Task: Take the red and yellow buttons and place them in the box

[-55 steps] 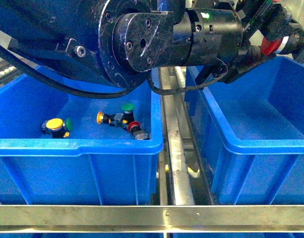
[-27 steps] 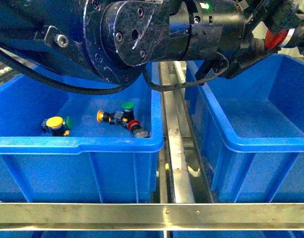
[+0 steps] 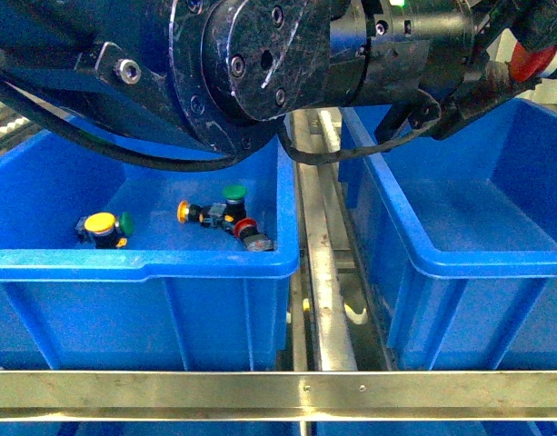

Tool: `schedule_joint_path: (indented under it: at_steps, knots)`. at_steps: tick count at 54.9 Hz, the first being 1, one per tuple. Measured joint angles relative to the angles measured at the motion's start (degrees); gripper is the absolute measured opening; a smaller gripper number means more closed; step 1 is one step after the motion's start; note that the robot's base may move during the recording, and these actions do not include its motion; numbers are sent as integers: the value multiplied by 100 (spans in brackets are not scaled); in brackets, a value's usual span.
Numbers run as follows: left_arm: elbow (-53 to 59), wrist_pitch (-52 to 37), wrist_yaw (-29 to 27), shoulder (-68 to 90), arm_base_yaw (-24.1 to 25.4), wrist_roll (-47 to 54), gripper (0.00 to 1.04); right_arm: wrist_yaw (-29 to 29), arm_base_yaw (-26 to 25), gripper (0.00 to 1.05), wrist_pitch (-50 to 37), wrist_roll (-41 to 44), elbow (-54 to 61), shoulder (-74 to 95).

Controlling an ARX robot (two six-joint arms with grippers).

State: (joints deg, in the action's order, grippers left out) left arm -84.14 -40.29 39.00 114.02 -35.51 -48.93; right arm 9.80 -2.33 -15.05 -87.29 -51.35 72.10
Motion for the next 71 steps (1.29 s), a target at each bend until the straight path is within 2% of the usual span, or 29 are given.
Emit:
schedule_joint_path:
  at_steps: [26,52,71]
  knots:
    - [-463,68,-4,282,-52,-7,34,74,457,98,216,-210,-107,-92]
    - [-514,201,-129,476,-201,-37,34,50,422,98,396,-289,-107,-326]
    - [-693,291,-177,485,-234,-35,34,50,365,49,479,-129,-103,-332]
